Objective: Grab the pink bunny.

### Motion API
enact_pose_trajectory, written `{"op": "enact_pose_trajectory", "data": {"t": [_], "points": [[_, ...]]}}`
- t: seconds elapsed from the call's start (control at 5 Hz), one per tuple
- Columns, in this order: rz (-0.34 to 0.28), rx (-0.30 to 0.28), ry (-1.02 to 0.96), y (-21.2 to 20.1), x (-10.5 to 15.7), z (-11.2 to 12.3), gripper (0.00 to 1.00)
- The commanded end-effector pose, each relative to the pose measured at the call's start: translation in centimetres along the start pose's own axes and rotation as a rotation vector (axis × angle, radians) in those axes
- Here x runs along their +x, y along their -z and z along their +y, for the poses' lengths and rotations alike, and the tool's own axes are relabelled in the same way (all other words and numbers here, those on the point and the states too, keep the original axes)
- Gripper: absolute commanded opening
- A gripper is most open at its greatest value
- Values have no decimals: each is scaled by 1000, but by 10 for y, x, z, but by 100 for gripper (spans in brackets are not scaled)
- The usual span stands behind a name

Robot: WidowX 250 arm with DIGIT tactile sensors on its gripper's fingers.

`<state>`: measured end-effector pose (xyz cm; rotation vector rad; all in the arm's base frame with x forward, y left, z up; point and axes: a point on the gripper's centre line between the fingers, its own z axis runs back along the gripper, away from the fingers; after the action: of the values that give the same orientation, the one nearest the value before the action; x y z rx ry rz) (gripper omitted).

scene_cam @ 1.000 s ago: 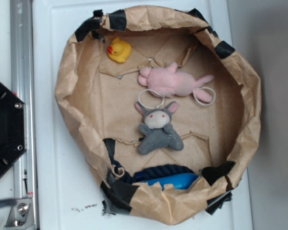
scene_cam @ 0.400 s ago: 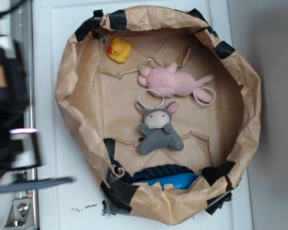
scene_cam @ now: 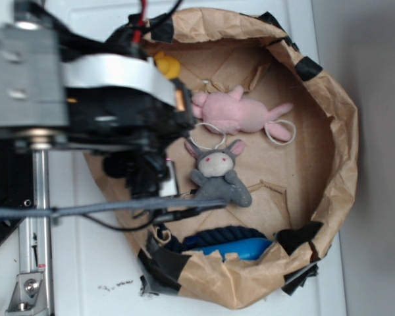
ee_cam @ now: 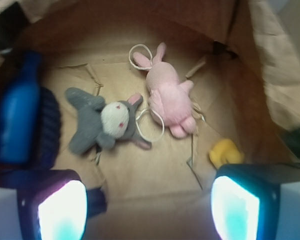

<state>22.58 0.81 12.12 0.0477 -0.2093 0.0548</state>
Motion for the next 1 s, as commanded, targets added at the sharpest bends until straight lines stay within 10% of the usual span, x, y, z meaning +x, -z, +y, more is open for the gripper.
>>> {"op": "enact_pose_trajectory", "data": {"t": [0.0, 0.4, 0.6, 0.8], "points": [[-6, 17, -51, 44, 44, 21, 100], [-45, -111, -84, 90, 77, 29, 100], [66, -215, -54, 120, 69, 14, 100], [137, -123, 18, 117, 59, 10, 0]]}}
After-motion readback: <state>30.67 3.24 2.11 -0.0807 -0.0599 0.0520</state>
